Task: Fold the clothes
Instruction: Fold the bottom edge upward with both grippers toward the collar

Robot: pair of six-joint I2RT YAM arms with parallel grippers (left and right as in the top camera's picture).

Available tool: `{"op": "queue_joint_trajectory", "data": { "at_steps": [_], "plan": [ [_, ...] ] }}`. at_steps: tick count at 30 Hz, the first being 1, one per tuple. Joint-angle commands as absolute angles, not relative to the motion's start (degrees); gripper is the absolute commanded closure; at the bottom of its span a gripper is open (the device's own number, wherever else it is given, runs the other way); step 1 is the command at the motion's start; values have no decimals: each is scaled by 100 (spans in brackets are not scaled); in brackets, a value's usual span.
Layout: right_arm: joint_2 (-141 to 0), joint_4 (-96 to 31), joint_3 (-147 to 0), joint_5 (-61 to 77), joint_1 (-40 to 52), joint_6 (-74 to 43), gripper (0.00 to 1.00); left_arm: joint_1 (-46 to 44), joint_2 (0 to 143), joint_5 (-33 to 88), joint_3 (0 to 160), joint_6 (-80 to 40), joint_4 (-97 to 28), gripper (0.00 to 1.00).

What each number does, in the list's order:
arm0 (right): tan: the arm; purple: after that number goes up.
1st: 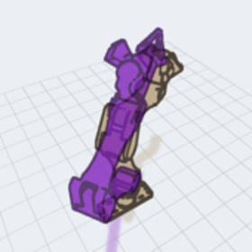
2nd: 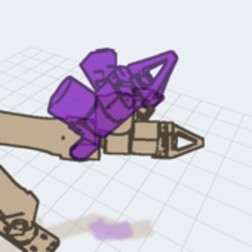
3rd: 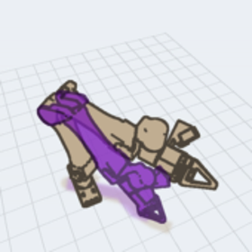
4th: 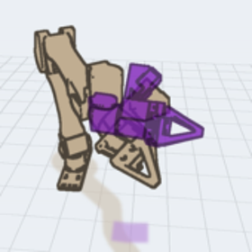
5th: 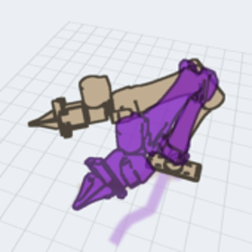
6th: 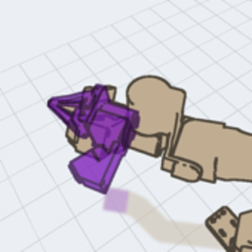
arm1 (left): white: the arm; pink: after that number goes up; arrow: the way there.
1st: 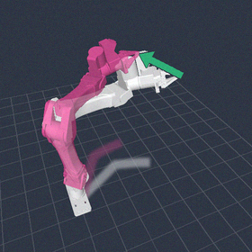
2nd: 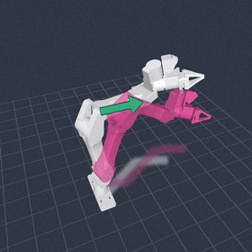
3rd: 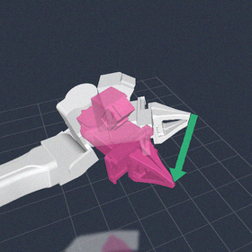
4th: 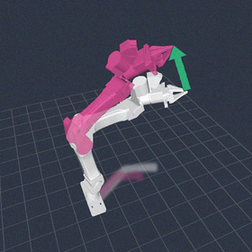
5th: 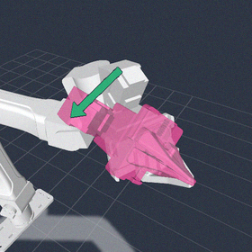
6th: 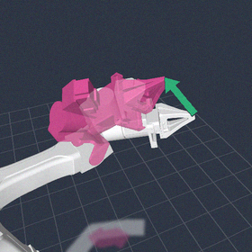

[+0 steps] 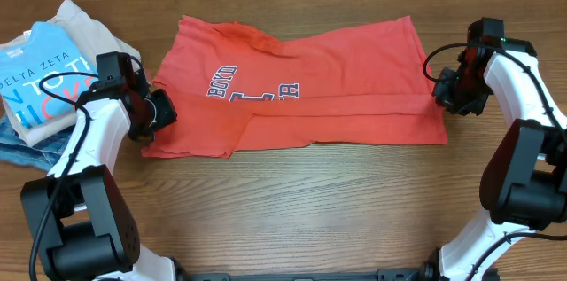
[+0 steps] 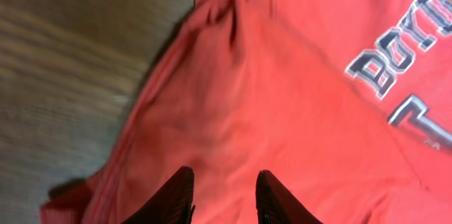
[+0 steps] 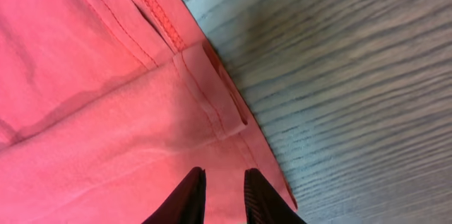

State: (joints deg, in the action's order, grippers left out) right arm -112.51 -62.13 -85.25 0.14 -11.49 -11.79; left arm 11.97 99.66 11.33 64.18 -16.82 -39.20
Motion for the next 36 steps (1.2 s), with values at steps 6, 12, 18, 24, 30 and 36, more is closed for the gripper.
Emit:
{"op": "queue_joint_trajectory", "data": {
  "at_steps": [6, 12, 18, 24, 30, 36],
  "plan": [
    [-11308, -6337, -8346, 10, -1131, -1179, 77, 1153, 10007, 1229, 6484, -1721, -4331, 68],
    [-11308, -5699, -7463, 16, -1131, -1181, 68, 1149, 10007, 1162, 6125, -1721, -4115, 61],
    [-11308, -5551, -7236, 143, -1131, -1201, 56, 1149, 10007, 548, 5798, -1739, -3931, 58],
    [-11308, -5588, -7236, 419, -1131, -1199, 83, 1149, 10007, 362, 5518, -1743, -3673, 53],
    [-11308, -5732, -7231, 392, -1131, -1199, 87, 1166, 10007, 54, 5258, -1846, -3573, 55],
    [-11308, -6462, -7231, -196, -1138, -1658, 96, 1258, 10007, -478, 5258, -1848, -3771, 57]
  ]
}}
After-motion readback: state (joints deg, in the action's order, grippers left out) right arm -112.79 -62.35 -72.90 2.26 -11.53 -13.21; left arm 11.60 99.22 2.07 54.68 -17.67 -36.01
